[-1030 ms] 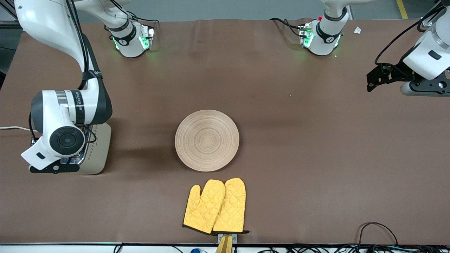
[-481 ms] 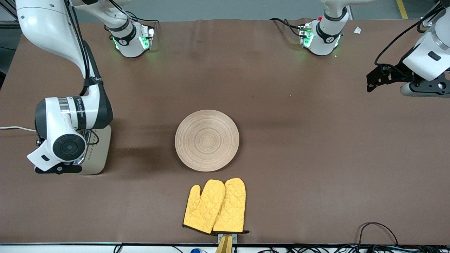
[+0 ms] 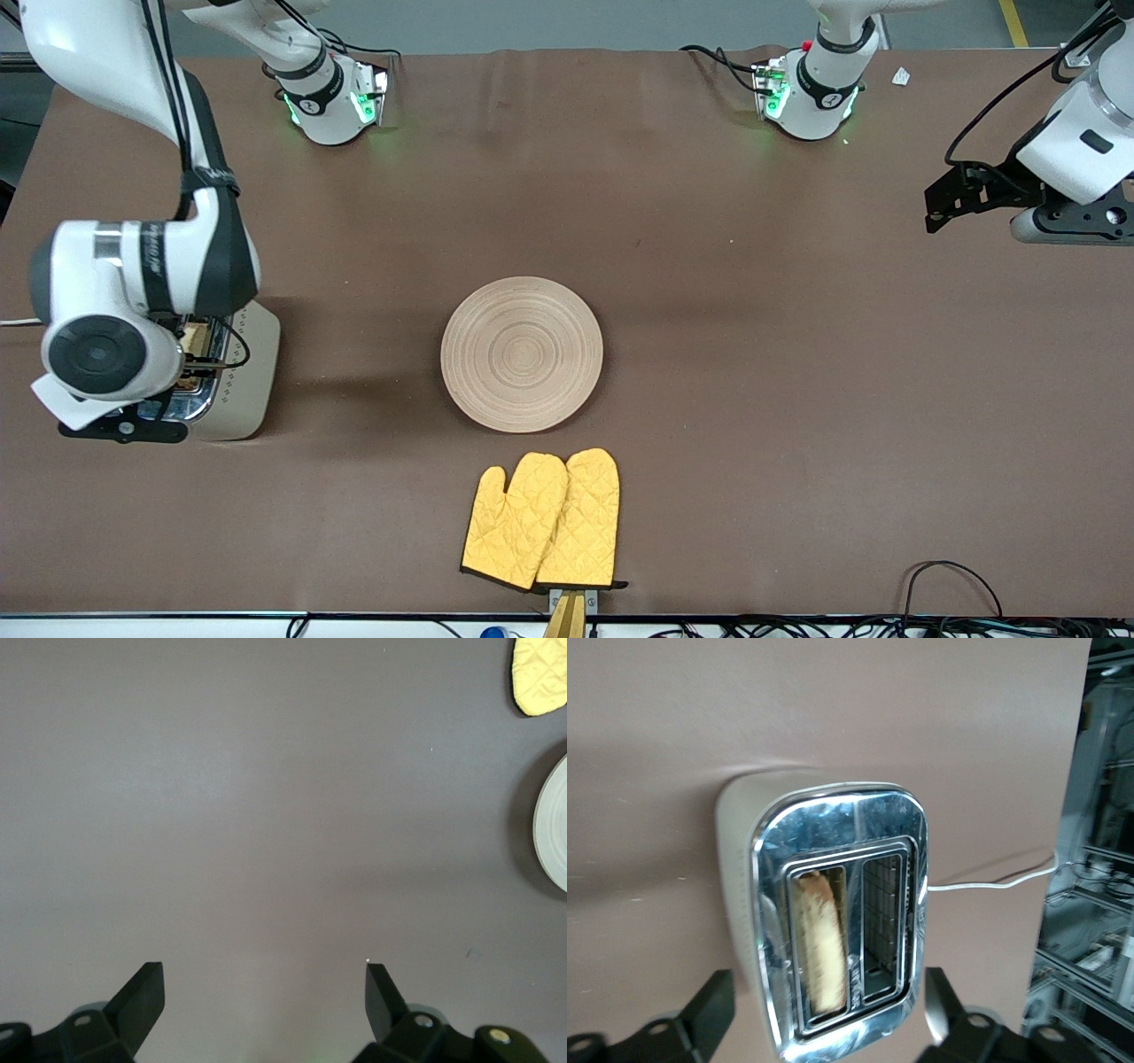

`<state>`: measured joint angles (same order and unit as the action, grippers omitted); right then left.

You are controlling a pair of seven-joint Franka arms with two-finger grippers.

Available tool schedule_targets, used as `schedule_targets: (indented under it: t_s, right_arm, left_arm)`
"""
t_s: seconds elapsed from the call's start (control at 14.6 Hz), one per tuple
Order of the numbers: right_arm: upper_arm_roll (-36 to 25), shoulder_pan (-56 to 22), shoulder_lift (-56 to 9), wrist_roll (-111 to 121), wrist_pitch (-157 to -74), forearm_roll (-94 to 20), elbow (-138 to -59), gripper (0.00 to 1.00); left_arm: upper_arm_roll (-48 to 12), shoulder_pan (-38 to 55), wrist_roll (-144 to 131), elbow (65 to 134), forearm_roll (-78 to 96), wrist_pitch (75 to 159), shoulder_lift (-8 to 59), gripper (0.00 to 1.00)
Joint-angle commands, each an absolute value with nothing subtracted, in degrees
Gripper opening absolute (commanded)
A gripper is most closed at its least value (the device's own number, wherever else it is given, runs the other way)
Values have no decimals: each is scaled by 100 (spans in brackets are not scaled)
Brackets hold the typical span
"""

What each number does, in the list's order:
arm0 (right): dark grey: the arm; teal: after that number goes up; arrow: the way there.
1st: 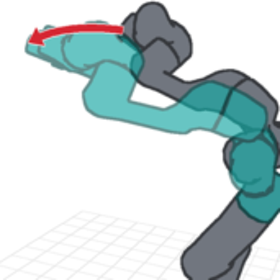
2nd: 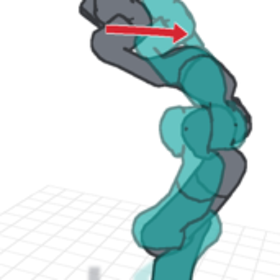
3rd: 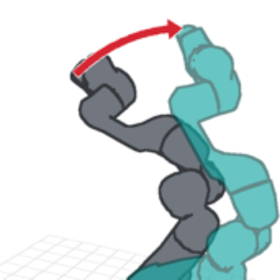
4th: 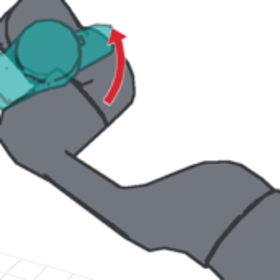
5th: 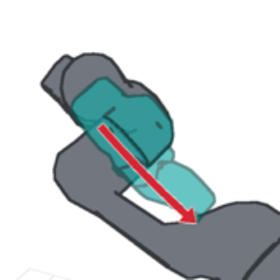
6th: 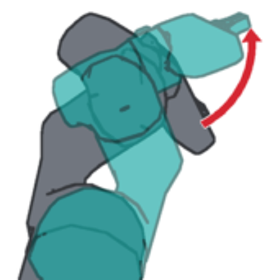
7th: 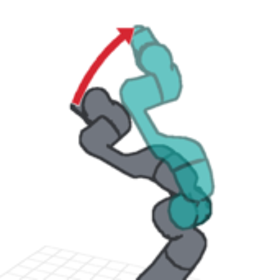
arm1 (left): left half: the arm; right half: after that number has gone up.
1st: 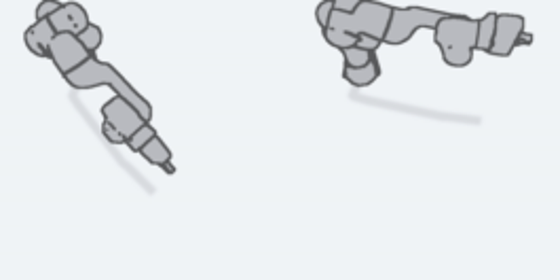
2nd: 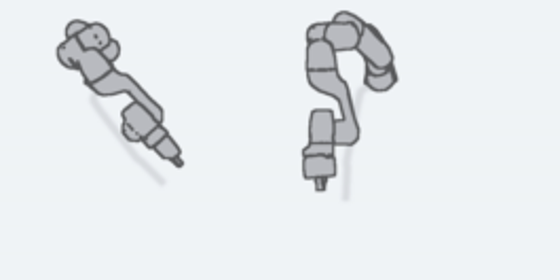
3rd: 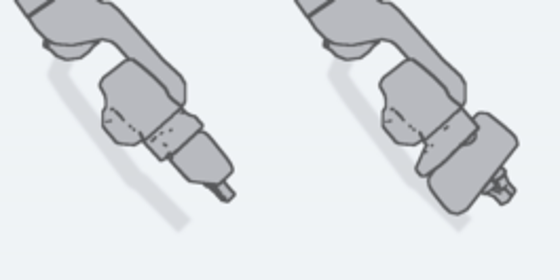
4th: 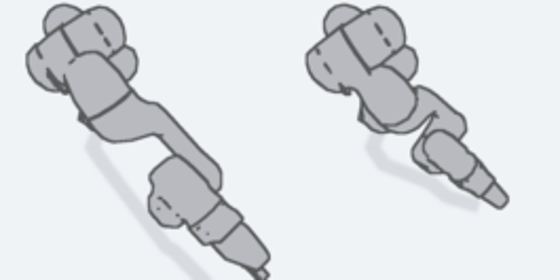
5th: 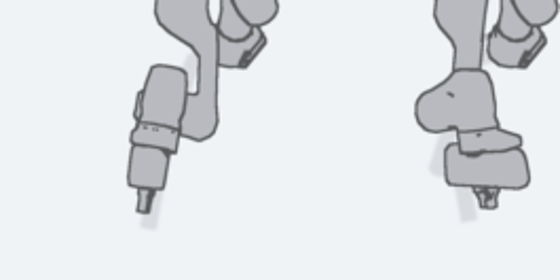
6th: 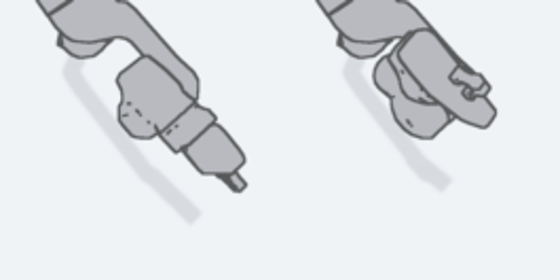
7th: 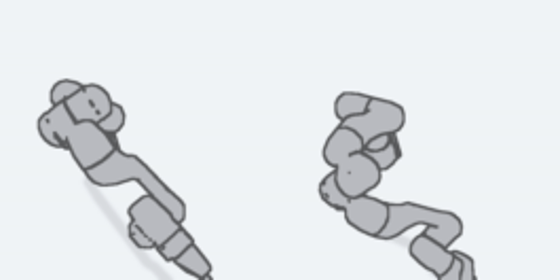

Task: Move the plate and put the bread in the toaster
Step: 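Open the right gripper and raise it away from the toaster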

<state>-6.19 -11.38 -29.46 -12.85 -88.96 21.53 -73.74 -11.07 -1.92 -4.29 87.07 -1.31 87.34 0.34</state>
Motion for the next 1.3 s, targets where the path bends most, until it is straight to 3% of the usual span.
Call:
schedule_targets:
  t_s: [0.0, 0.55, 0.76, 0.96, 1.24]
  right_arm:
    - [-580, -1090, -2567, -1274, -8833, 1811, -7365, 100]
    - [-571, -378, -1417, -1143, -8799, -183, -7224, 100]
    - [-545, -483, -522, -1125, -8735, -158, -8231, 100]
    - [-571, -405, 411, -1038, -9429, -158, -9612, 100]
    - [-580, -158, 387, -265, -9624, -132, -9537, 100]
  left_arm:
    - [-1143, -237, -440, 8719, -123, 8850, 0, 100]
    - [-1143, -220, -396, 8666, -149, 8877, 35, 100]
    - [-1143, -220, -378, 8657, -228, 8868, 35, 100]
    - [-1143, -220, -360, 8622, -272, 8868, 44, 100]
    - [-1143, -176, -352, 8517, -281, 8877, 132, 100]
